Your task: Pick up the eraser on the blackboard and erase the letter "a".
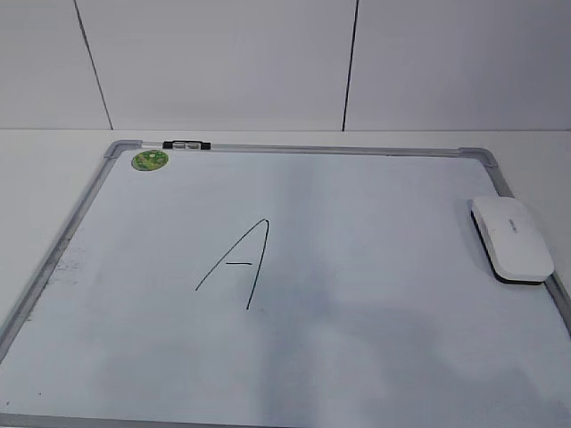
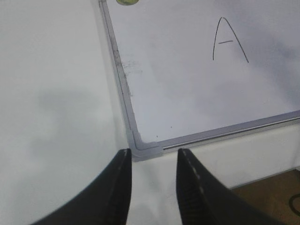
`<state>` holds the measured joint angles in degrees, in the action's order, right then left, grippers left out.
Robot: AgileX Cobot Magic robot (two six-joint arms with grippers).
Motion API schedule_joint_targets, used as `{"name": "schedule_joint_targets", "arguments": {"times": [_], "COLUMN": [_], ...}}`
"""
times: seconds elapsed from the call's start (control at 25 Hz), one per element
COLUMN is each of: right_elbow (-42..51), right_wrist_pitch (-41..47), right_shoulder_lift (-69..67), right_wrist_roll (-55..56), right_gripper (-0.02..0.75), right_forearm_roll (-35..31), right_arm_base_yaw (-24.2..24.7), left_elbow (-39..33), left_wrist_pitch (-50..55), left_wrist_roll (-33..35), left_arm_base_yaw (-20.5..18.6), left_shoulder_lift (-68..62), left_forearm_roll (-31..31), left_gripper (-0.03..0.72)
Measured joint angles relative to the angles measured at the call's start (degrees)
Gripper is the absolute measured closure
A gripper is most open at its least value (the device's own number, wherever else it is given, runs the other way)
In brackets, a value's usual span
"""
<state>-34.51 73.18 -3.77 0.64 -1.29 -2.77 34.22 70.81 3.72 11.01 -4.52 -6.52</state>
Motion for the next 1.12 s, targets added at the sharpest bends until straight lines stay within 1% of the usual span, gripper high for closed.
{"name": "schedule_joint_targets", "arguments": {"times": [0.12, 0.24, 0.48, 0.64, 1.12], "right_elbow": [2.7, 3.2, 4.4, 5.8, 5.8], "right_wrist_pitch": [0.0, -0.1, -4.2, -6.6, -7.2], "right_shoulder_lift": [0.5, 1.0, 1.0, 1.0, 1.0], "right_wrist_roll": [0.0, 0.0, 0.0, 0.0, 0.0], "right_gripper": [0.145, 0.145, 0.145, 0.145, 0.145], "right_forearm_roll": [1.3, 1.8, 3.6, 4.2, 4.4], "right_arm_base_yaw": [-0.2, -0.2, -0.2, -0.2, -0.2], "left_elbow": [-2.2, -3.0, -5.1, -5.1, -5.1], "left_wrist_pitch": [-0.3, -1.6, -6.3, -7.2, -7.3], "left_wrist_roll": [0.0, 0.0, 0.1, 0.1, 0.1], "left_arm_base_yaw": [0.0, 0.0, 0.0, 0.1, 0.1], "left_shoulder_lift": [0.1, 0.1, 0.1, 0.1, 0.1], "left_forearm_roll": [0.0, 0.2, 1.7, 1.8, 1.8], "left_gripper": [0.443, 0.443, 0.443, 0.443, 0.443]}}
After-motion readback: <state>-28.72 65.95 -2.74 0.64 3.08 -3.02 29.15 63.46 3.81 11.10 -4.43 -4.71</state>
